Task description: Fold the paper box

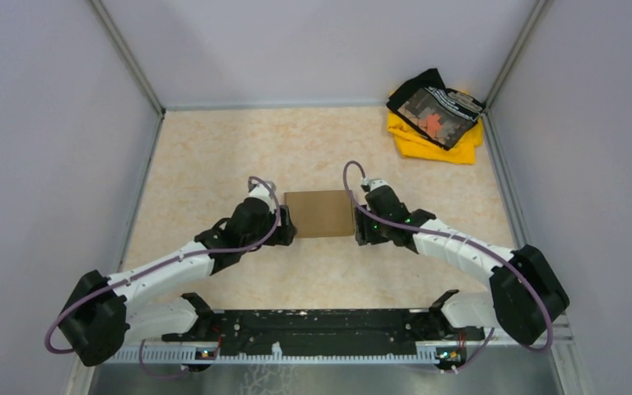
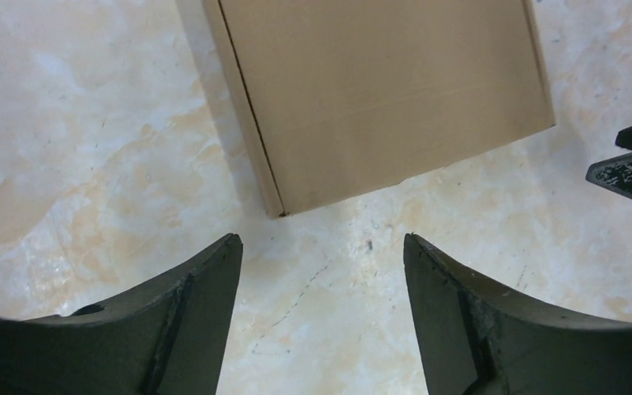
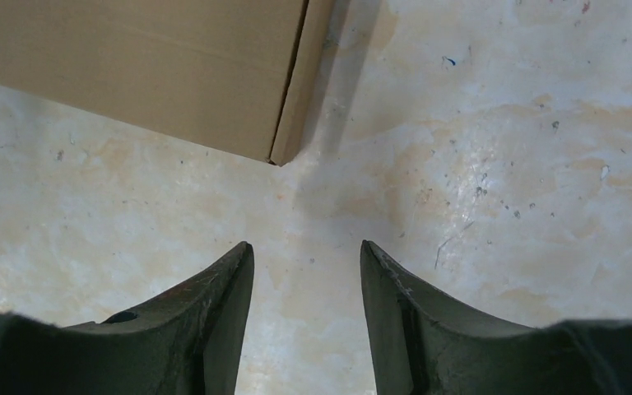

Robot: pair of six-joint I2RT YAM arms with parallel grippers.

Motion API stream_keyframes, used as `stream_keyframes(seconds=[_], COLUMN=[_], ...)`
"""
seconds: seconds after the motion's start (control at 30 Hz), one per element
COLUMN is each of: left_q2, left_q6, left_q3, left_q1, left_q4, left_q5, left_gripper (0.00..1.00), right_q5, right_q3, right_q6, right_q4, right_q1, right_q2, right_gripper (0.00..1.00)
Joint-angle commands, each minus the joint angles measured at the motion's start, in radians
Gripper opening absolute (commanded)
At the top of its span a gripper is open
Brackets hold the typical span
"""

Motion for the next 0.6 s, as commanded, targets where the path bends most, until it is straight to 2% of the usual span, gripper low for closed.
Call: stream_keyframes(seconds=[0.0,0.2,0.47,0.57], left_q2=[-0.019,-0.065,0.071,0.138], left_q6=[0.039,0.079,0.074,0.047], left_q3=[-0.034,-0.126,-0.091,-0.048], left_q1=[-0.002,-0.002,-0.002,-0.001], left_q4=[-0.032,0.064,0.105,0.083], left_q5=[0.014,0.043,0.021,-0.056], left_gripper=[0.79,0.76,0.74,0.74], right_q5=[-0.018,-0.013,0.002,0.037], right_q3=[0.02,0.023,0.05,0.073], right_q6=[-0.109,-0.143,-0.143,-0.123], right_q4=[0.097,0.167,0.244,0.262], right_q1=[0.022,0.027,0.032,0.033], right_q2=[0.028,0.104,0.236,0.28], right_gripper=[0.53,0.55,0.55,0.55])
